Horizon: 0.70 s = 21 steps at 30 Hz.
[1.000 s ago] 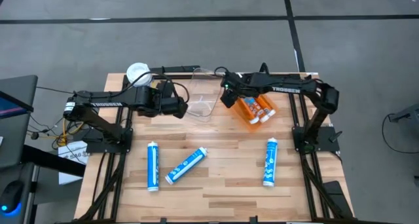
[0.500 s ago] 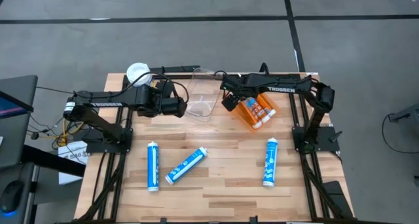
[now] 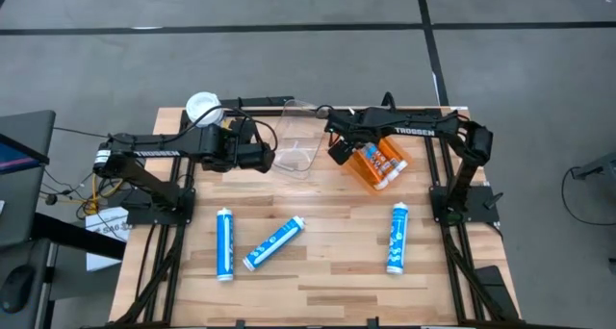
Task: Pick & place silicon tubes, Sealant and Lysol wipes
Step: Put the orange sealant into the orange bin
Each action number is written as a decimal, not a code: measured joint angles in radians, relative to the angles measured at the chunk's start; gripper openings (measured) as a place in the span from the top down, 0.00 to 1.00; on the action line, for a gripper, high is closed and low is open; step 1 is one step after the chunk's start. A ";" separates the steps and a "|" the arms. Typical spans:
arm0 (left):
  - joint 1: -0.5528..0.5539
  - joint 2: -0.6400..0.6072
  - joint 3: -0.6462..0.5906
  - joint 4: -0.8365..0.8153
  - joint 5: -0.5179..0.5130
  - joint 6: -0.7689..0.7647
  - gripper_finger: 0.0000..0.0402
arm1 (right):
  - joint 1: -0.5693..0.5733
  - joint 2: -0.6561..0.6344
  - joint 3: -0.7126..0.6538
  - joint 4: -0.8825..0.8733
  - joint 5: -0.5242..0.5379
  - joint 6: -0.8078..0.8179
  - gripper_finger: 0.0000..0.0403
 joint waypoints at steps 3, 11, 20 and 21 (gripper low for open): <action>0.000 0.000 0.000 0.000 0.011 0.000 0.31 | 0.000 0.000 0.000 0.001 -0.003 -0.002 0.40; -0.001 0.000 0.000 0.000 0.038 0.000 0.31 | 0.000 -0.002 0.000 0.002 -0.006 0.013 0.40; -0.002 0.000 0.000 0.001 0.044 0.000 0.31 | 0.000 -0.002 0.000 0.005 -0.027 0.016 0.40; -0.002 0.000 0.000 0.001 0.044 0.000 0.31 | -0.001 -0.002 0.000 0.006 -0.044 0.016 0.40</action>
